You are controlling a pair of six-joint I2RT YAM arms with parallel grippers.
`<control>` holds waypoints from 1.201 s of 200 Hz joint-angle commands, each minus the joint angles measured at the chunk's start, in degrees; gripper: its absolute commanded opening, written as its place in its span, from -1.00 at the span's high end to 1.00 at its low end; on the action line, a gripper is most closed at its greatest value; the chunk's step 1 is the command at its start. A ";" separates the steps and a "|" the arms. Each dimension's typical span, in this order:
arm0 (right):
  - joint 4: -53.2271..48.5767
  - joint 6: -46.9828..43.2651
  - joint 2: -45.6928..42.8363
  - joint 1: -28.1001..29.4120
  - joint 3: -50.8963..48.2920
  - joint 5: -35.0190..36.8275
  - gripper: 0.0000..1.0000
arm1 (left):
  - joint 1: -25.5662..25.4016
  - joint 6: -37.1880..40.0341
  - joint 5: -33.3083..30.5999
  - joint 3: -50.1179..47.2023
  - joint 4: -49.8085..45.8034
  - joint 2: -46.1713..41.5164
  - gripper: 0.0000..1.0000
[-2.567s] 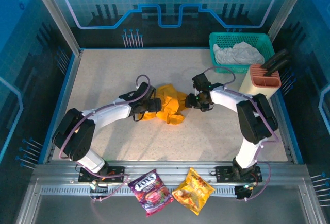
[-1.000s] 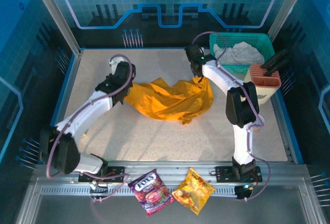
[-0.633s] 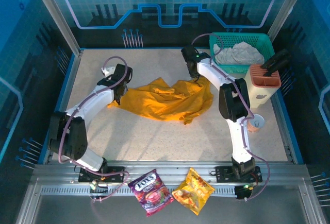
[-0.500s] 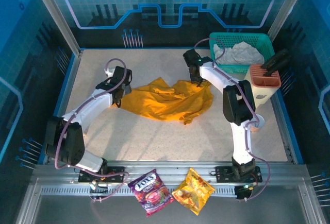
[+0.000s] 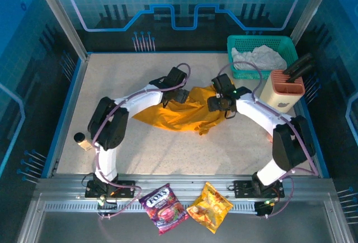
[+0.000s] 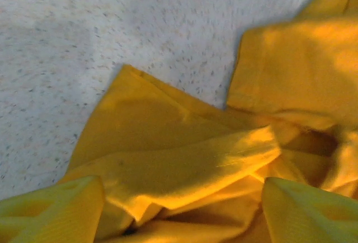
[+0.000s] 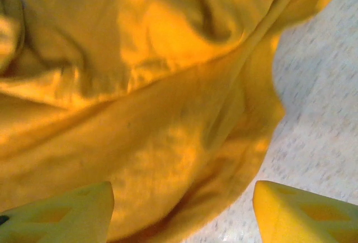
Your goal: Fold and stack the t-shirts
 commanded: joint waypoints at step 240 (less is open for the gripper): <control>1.79 5.74 -14.62 -4.14 -16.15 -8.45 -0.20 | 0.61 19.30 -1.44 6.42 -3.11 6.95 -0.15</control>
